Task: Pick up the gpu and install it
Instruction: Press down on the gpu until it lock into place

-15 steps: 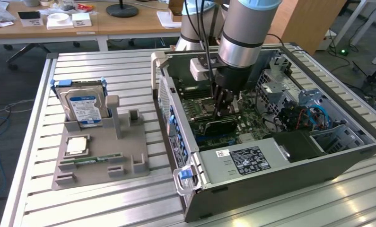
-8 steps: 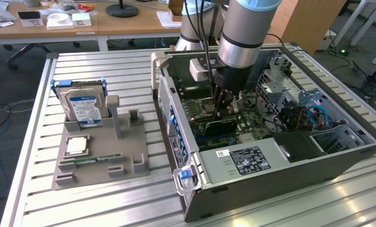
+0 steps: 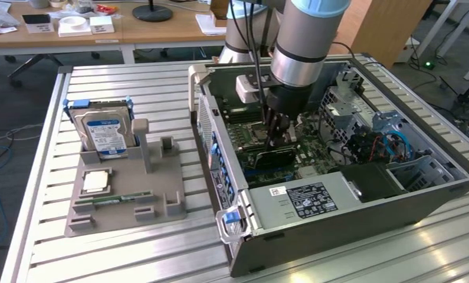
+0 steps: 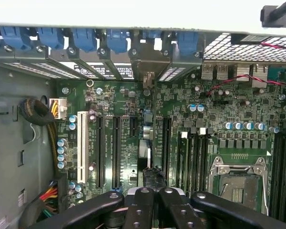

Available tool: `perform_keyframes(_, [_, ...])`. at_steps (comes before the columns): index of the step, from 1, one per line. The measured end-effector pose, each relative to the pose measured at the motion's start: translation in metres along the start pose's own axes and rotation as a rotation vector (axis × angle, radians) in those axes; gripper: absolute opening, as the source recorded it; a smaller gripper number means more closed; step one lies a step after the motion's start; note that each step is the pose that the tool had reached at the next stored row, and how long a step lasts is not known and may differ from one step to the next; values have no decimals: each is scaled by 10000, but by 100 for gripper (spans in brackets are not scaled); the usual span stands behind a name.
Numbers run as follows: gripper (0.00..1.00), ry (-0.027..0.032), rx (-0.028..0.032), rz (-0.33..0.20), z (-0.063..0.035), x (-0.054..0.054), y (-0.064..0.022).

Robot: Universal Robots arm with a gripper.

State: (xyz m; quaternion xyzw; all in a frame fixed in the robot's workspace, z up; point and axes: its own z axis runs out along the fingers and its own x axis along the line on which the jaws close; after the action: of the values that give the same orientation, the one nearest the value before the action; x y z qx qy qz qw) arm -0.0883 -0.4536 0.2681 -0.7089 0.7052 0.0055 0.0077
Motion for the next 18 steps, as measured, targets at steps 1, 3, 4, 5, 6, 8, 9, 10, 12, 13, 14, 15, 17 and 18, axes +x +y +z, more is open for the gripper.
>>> perform_keyframes(1, [11,-1,1,0,3,-3,1])
perform_keyframes(3, [11,-1,1,0,6,-9,3])
perform_keyframes(4, [11,-2,1,0,7,-11,3])
perform_keyframes(5, [11,0,0,-1,7,-11,3])
perform_keyframes(6, [11,1,-1,-2,9,-11,3])
perform_keyframes(8, [11,-2,1,0,20,-11,4])
perform_keyframes(9, [11,-1,0,0,23,-11,4])
perform_keyframes(10, [11,1,-1,-1,23,-11,5])
perform_keyframes(12, [11,1,-1,0,23,-11,5])
perform_keyframes(13, [11,-1,0,0,24,-11,5])
perform_keyframes(14, [11,0,0,0,25,-11,4])
perform_keyframes(15, [11,-4,2,0,29,-11,5])
perform_keyframes(17, [11,-2,1,0,31,-11,4])
perform_keyframes(18, [11,-2,1,0,31,-11,5])
